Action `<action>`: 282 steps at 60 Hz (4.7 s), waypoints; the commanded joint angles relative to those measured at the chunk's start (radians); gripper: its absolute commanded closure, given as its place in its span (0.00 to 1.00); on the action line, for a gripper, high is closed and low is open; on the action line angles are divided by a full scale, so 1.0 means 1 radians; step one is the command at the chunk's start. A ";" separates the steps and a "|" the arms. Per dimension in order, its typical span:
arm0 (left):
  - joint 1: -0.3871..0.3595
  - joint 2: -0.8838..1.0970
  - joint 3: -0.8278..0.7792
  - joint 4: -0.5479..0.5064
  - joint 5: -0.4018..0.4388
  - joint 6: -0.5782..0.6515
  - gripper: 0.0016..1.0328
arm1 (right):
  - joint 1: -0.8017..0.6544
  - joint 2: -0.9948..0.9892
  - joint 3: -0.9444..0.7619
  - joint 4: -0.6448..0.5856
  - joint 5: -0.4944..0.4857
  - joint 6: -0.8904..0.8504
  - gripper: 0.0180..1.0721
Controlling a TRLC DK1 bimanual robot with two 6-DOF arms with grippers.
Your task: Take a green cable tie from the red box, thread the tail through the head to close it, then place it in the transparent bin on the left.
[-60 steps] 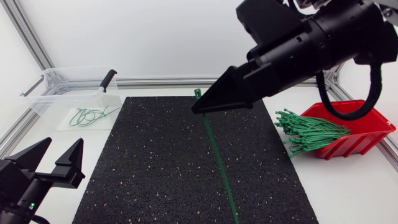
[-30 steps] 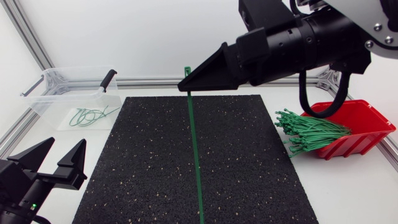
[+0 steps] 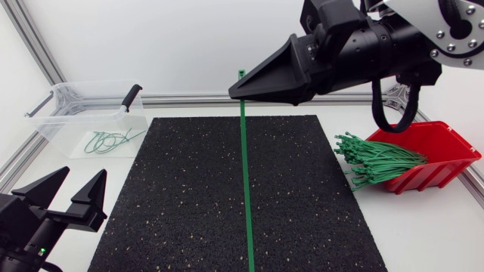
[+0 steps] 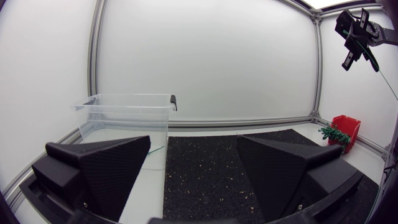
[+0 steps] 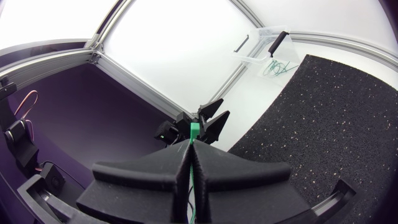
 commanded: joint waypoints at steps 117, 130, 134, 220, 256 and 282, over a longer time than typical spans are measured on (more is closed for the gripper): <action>-0.066 1.101 0.530 0.400 0.921 -0.438 0.07 | -0.009 0.115 -0.082 0.090 0.070 -0.040 0.95; -0.183 1.107 0.550 0.423 0.959 -0.447 0.07 | -0.018 0.135 -0.075 0.091 0.042 -0.039 0.95; -0.227 1.116 0.562 0.423 0.959 -0.459 0.07 | -0.020 0.136 -0.078 0.091 0.036 -0.036 0.95; -0.380 1.329 0.642 0.664 0.985 -0.677 0.78 | -0.012 0.129 -0.125 0.140 0.001 -0.037 0.94; -0.396 1.337 0.628 0.664 0.984 -0.673 0.81 | -0.015 0.104 -0.125 0.151 0.010 -0.039 0.94; -0.394 1.335 0.625 0.664 0.985 -0.671 0.86 | -0.029 0.079 -0.145 0.160 0.011 -0.039 0.94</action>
